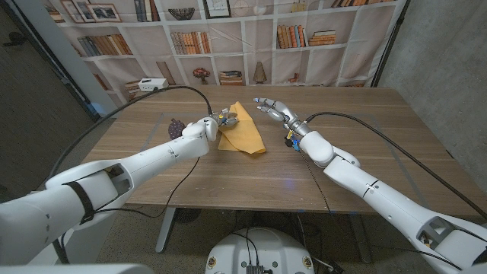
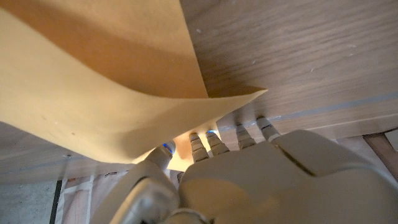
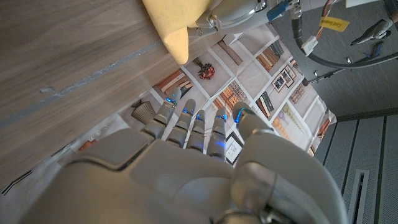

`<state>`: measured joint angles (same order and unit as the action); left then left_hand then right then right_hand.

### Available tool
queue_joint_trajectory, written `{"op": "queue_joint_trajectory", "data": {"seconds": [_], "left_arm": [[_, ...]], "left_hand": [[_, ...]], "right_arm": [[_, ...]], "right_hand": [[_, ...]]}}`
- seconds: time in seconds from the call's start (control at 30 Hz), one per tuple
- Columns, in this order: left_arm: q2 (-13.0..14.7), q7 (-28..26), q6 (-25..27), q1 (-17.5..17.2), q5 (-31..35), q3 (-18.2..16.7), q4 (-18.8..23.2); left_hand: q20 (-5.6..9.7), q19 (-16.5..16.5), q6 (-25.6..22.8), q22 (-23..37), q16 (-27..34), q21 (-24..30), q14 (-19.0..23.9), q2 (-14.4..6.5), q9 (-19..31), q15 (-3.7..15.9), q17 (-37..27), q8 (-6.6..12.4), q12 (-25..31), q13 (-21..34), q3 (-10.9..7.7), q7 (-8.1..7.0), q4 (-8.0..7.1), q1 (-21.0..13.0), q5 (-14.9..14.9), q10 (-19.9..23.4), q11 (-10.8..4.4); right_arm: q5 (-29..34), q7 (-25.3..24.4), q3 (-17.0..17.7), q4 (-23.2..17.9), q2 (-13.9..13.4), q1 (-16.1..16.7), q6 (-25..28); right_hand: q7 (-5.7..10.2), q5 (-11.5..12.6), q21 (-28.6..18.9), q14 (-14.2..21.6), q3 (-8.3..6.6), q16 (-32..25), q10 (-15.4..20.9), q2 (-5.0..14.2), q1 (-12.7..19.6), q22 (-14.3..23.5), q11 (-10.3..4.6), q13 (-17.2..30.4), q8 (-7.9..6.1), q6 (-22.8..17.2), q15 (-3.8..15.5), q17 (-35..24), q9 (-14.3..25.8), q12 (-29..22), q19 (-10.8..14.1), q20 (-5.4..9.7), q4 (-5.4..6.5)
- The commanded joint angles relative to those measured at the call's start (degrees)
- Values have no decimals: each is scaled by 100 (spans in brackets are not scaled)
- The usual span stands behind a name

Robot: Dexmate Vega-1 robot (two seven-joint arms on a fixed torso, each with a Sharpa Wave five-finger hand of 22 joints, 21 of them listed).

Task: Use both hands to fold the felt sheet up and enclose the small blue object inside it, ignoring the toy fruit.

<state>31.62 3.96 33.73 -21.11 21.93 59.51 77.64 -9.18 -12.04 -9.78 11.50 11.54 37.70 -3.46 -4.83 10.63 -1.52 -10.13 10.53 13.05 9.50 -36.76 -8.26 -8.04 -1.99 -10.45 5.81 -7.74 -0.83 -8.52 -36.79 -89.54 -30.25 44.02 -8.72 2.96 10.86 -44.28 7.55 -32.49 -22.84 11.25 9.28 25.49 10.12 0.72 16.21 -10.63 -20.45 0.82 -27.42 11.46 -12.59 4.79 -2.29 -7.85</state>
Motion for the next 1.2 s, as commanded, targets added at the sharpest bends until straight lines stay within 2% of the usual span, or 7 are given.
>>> {"op": "queue_joint_trajectory", "data": {"seconds": [0.03, 0.13, 0.2, 0.27, 0.67, 1.0, 1.2], "left_arm": [[174, -1171, -472, -703, -581, -917, 600], [197, -1426, -612, -876, -715, -1096, 704], [241, -1536, -630, -948, -712, -1143, 806], [287, -1534, -686, -977, -738, -1167, 856], [466, -1673, -1177, -1267, -1047, -1472, 1024], [589, -1888, -2182, -1604, -1579, -1957, 946], [602, -1608, -3181, -1781, -2331, -2359, 632]], "left_hand": [[-266, -1068, 172, 6, -23, 51, 37, -347, 7, -16, -28, -108, -71, 257, -149, 351, 42, -105, 28, 260, 637], [-242, -1130, 698, 4, -82, 5, -138, -294, 3, -87, -42, -82, -156, 280, -184, 254, 59, -106, 39, -145, 660], [-220, -1063, 798, 4, -113, 24, -258, -270, 1, -78, -39, -69, -193, 283, -189, 245, 81, -113, 38, -319, 645], [-195, -1239, 863, 4, -111, -52, -329, -248, -1, -74, -39, -43, -170, 286, -194, 240, 95, -113, 37, -378, 640], [-79, -1510, 1671, 19, -148, -178, -972, -197, -28, -11, -27, -82, -272, 237, -176, 242, 140, -87, 29, -1391, 600], [-17, -1565, 2177, 25, -130, -209, -1207, -155, -39, 15, -18, -82, -257, 187, -132, 124, 139, -51, 28, -1849, 521], [118, -1478, 2254, 22, -86, -188, -1197, 40, -47, 61, -24, -34, -206, 162, 8, 66, 135, 33, 39, -1931, 491]], "right_arm": [[-199, -43, 104, 64, 61, 17, -91], [-203, -66, 111, 46, 62, 31, -68], [-222, -72, 119, 20, 58, 57, -81], [-244, -90, 130, -13, 63, 85, -67], [-192, -298, 165, -309, 50, 252, 159], [-31, -665, 144, -650, 126, 423, 530], [105, -863, 75, -816, 207, 465, 748]], "right_hand": [[-20, -3, 6, 3, 40, 8, -24, -37, 20, 10, 28, -6, -39, 2, -14, -5, 8, 26, 34, -47, -2], [-22, -6, 10, 4, 55, 11, -19, -47, 14, 9, 20, -10, -40, 3, -27, 1, 7, 22, 36, -56, -3], [-20, -8, 15, 6, 63, 14, -17, -55, 15, 9, 14, -14, -41, 5, -26, 8, 7, 20, 32, -61, -9], [-18, -9, 19, 7, 70, 15, -13, -54, 15, 8, 21, -17, -41, 8, -23, 12, 6, 18, 30, -72, -9], [-21, -19, 36, 31, 117, 19, 11, -81, 0, 6, 57, -34, -38, 33, -42, 38, 4, 6, 33, -92, -14], [-12, -23, 49, 28, 147, 26, 15, -79, -14, 5, 48, -45, -38, 46, -46, 52, 3, 2, 34, -97, -7], [-18, -25, 55, 29, 163, 31, 17, -78, -19, 4, 84, -53, -42, 46, -43, 62, 2, 1, 43, -101, -7]]}}
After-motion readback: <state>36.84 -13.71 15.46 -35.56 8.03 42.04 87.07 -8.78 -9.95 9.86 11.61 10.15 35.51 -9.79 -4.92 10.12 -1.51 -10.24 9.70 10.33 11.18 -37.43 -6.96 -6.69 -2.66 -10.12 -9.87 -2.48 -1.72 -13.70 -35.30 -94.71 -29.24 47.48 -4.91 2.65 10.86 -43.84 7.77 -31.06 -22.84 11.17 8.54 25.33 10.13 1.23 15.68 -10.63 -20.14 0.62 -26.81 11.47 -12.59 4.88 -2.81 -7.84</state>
